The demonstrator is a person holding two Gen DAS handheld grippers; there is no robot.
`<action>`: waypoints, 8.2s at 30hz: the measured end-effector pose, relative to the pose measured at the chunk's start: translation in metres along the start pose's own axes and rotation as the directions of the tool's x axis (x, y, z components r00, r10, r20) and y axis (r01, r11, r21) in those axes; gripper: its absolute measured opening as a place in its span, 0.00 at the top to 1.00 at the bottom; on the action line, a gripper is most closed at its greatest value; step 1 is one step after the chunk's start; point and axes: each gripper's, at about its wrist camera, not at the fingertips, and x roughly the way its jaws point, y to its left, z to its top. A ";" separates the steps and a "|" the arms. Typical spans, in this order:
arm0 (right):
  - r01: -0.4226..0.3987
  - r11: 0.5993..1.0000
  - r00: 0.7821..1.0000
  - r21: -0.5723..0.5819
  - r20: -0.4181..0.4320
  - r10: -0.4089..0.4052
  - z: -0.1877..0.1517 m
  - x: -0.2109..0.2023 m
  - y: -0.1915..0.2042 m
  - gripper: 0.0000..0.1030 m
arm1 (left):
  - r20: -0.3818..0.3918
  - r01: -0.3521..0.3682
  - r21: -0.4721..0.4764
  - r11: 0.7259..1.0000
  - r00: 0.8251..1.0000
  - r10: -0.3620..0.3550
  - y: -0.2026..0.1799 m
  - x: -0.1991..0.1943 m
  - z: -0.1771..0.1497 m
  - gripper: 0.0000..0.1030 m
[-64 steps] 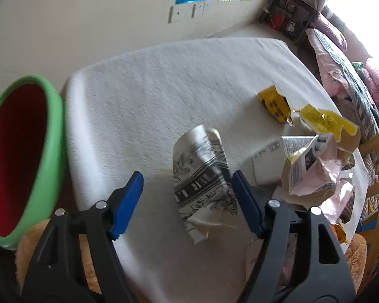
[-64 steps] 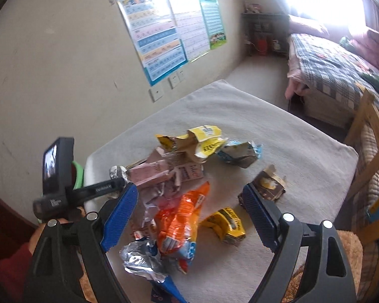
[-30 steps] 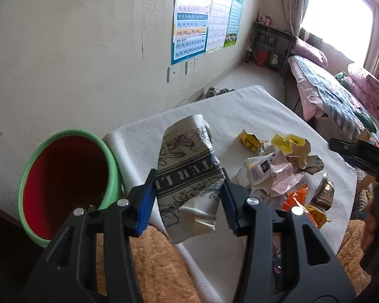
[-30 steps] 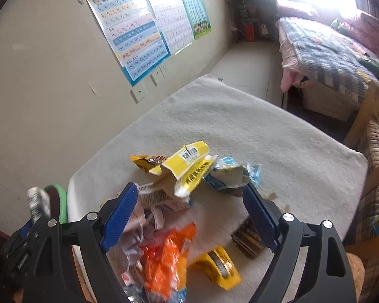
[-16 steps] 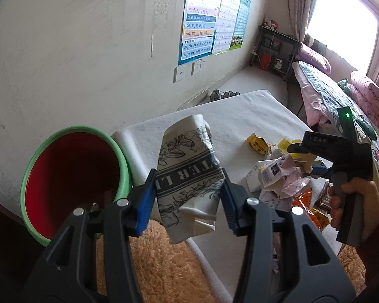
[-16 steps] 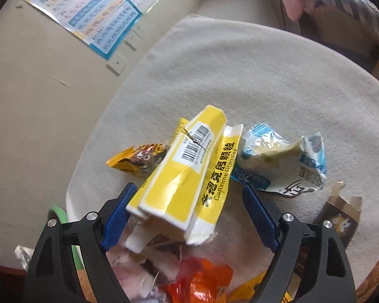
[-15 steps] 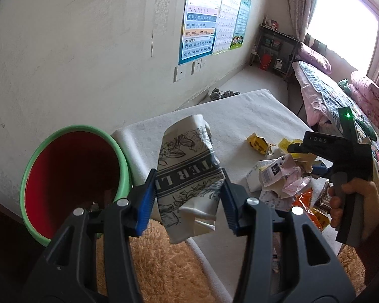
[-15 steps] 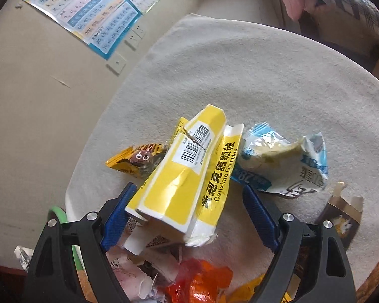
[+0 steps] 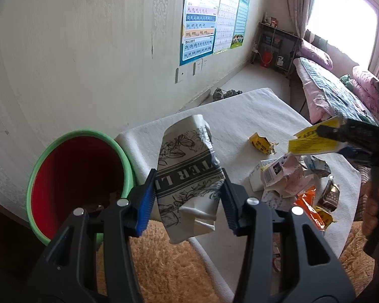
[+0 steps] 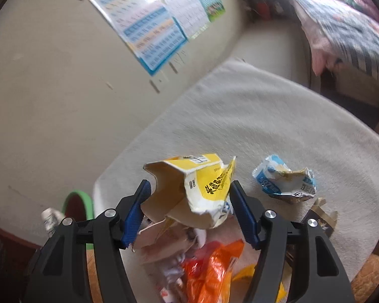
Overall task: Collect trash
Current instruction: 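Grasp the yellow carton with the right tool while the left tool holds the newspaper wrapper, then drop the newspaper wrapper and yellow carton into the bucket, opening both tools, then grasp a pink paper wrapper with the left tool while the right tool grasps the blue-white bag, then carry both items over the bucket and open both tools to release them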
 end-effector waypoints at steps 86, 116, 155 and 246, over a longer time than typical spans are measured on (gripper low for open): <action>-0.163 0.928 0.986 -0.334 -0.090 0.141 -0.044 0.022 0.174 0.29 | -0.077 -0.193 -0.207 0.959 0.981 0.181 0.146 0.014 -0.014 0.27; 0.157 0.986 0.987 0.060 0.026 -0.159 -0.061 -0.051 -0.072 0.29 | -0.260 0.201 -0.032 0.979 0.944 -0.203 -0.083 0.106 0.010 0.57; 0.159 0.983 0.984 -0.089 -0.063 -0.165 -0.008 0.021 -0.088 0.42 | -0.125 0.116 -0.114 0.987 0.984 -0.130 -0.018 0.021 -0.004 0.62; -0.298 0.647 0.952 -0.702 -0.269 0.146 -0.103 0.109 0.307 0.46 | -0.064 -0.284 -0.315 0.906 0.958 0.278 0.222 0.001 -0.014 0.58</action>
